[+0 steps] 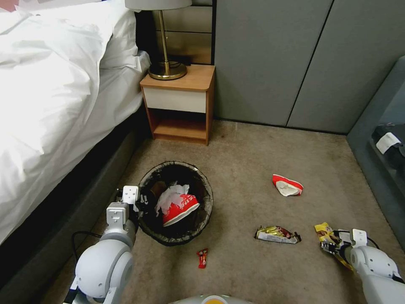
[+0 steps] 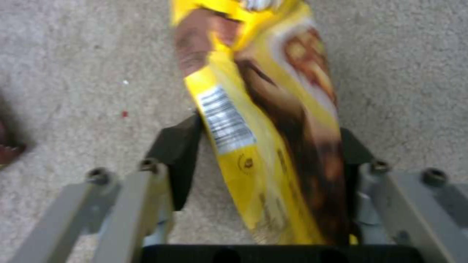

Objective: Pick up the trash bin, then pick up the garbage from the floor and place it into the trash bin.

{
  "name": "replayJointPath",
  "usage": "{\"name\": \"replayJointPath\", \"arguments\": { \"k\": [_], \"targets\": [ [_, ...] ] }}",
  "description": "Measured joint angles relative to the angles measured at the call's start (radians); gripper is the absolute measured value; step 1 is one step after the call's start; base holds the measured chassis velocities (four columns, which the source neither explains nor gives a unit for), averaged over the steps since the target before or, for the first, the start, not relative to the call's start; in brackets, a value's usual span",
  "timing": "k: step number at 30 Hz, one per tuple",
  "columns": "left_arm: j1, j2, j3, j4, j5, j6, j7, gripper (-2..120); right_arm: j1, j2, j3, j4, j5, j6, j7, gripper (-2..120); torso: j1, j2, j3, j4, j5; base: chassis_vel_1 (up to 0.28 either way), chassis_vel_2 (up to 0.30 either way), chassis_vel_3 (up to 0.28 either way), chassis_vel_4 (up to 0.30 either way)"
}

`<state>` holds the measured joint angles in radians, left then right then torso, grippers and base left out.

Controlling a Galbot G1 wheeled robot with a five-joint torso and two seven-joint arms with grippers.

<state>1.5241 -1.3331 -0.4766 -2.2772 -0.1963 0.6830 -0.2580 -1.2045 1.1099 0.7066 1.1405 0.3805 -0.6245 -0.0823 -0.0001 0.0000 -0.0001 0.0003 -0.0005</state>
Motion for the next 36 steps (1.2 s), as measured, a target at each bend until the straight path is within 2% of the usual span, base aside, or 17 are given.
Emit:
{"name": "replayJointPath", "arguments": {
  "k": [3,4,7,8,11,12,13,20,21,23,24,26,27,30,32,36],
  "targets": [
    [-0.003,-0.001,0.001,0.002,0.0,0.0,0.0,0,-0.02,0.007,0.008,0.025,-0.008,0.003,-0.001,36,0.0,0.0,0.0,0.0001,0.0006,0.0,0.0,0.0,0.0],
    [-0.003,-0.001,0.001,0.002,0.0,0.0,0.0,0,-0.02,0.007,0.008,0.025,-0.008,0.003,-0.001,36,0.0,0.0,0.0,0.0001,0.0006,0.0,0.0,0.0,0.0],
    [-0.004,0.0,0.001,0.003,-0.001,0.0,0.001,0,-0.054,0.011,0.018,0.085,-0.011,0.003,-0.002,24,0.0,0.0,0.0,-0.0008,0.0009,0.0,0.0,0.0,0.0],
    [-0.004,0.0,0.001,0.003,-0.001,0.0,0.001,0,-0.054,0.011,0.018,0.085,-0.011,0.003,-0.002,24,0.0,0.0,0.0,-0.0008,0.0009,0.0,0.0,0.0,0.0],
    [-0.007,0.0,0.002,0.007,-0.001,0.0,0.002,0,-0.087,0.022,0.034,0.167,-0.01,0.002,-0.003,6,0.0,0.0,0.0,-0.0003,0.0007,0.0,0.0,0.0,0.0],
    [-0.007,0.0,0.002,0.007,-0.001,0.0,0.002,0,-0.087,0.022,0.034,0.167,-0.01,0.002,-0.003,6,0.0,0.0,0.0,-0.0003,0.0007,0.0,0.0,0.0,0.0],
    [-0.008,-0.001,0.002,0.007,-0.001,0.0,0.002,0,-0.098,0.029,0.044,0.196,-0.01,0.001,-0.003,0,0.0,0.0,0.0,-0.0003,0.0007,0.0,0.0,0.0,0.0],
    [-0.008,-0.002,0.002,0.007,-0.001,0.0,0.002,0,-0.154,0.054,0.102,0.338,0.009,0.017,-0.022,0,0.0,0.0,0.0,-0.0004,0.0005,0.0,0.0,0.0,0.0],
    [-0.008,-0.002,0.002,0.007,-0.001,0.0,0.002,0,-0.164,0.058,0.117,0.364,0.015,0.036,-0.054,0,0.0,0.0,0.0,-0.0004,0.0005,0.0,0.0,0.0,0.0],
    [-0.007,-0.003,0.002,0.007,-0.001,0.0,0.002,0,-0.18,0.063,0.151,0.398,0.02,0.175,-0.195,0,0.0,0.0,0.0,-0.0004,0.0003,0.0,0.0,0.0,0.0],
    [-0.007,-0.003,0.002,0.007,-0.001,0.0,0.002,0,-0.18,0.063,0.151,0.398,0.02,0.175,-0.195,0,0.0,0.0,0.0,-0.0004,0.0003,0.0,0.0,0.0,0.0],
    [-0.007,-0.003,0.003,0.007,-0.001,0.0,0.002,0,-0.185,0.063,0.18,0.417,-0.007,0.327,-0.359,0,0.0,0.0,0.0,-0.0003,0.0005,0.0,0.0,0.0,0.0],
    [-0.007,-0.003,0.003,0.007,-0.001,0.0,0.003,0,-0.194,0.06,0.19,0.447,-0.005,0.374,-0.431,0,0.0,0.0,0.0,-0.0002,0.0007,0.0,0.0,0.0,0.0],
    [-0.006,-0.002,0.003,0.007,0.0,0.0,0.003,0,-0.204,0.056,0.199,0.489,0.001,0.41,-0.486,0,0.0,0.0,0.0,-0.0003,0.0002,0.0,0.0,0.0,0.0],
    [-0.006,-0.002,0.003,0.006,0.0,0.0,0.003,0,-0.22,0.053,0.206,0.594,0.017,0.443,-0.552,0,0.0,0.0,0.0,-0.0005,0.0008,0.0,0.0,0.0,0.0],
    [-0.006,-0.001,0.002,0.002,0.0,0.0,0.002,0,-0.225,0.041,0.192,0.752,0.031,0.442,-0.547,0,0.0,0.0,0.0,-0.0002,0.0003,0.0,0.0,0.0,0.0]
  ]
}}
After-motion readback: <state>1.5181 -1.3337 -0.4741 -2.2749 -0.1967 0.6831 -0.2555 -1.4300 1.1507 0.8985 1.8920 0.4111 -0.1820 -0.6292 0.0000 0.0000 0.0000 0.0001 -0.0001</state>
